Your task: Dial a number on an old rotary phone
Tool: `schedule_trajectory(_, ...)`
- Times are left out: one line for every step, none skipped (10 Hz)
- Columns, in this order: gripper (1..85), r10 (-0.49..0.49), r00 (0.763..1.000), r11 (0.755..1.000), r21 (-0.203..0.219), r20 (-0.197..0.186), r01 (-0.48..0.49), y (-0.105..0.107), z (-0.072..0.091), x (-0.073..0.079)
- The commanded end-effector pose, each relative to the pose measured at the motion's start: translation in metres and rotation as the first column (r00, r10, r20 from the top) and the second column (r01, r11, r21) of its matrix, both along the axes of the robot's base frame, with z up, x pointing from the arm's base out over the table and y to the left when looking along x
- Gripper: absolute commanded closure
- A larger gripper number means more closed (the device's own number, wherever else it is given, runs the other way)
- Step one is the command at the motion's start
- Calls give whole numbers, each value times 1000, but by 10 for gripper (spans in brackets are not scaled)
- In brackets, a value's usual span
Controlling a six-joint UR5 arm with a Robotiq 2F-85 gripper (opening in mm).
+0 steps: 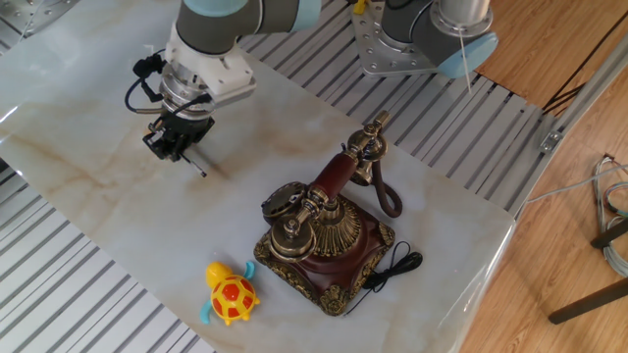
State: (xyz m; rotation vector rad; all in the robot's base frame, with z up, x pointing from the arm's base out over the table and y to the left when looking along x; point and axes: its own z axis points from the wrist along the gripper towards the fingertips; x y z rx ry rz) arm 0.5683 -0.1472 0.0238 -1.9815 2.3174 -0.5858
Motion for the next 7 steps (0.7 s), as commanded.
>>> schedule_trajectory(637, -15, 1000, 1000, 7, 8, 15, 0, -1, 0)
schedule_trajectory(577, -13, 1000, 1000, 10, 6, 13, 0, -1, 0)
schedule_trajectory(513, -10, 1000, 1000, 10, 5, 10, 0, -1, 0)
schedule_trajectory(487, -9, 1000, 1000, 10, 3, 9, 0, 0, -1)
schedule_trajectory(470, -9, 1000, 1000, 11, 3, 9, 1, 1, -1)
schedule_trajectory(467, -9, 1000, 1000, 11, 3, 9, 1, 4, -1)
schedule_trajectory(467, -11, 1000, 1000, 6, -1, 11, 1, 10, -1)
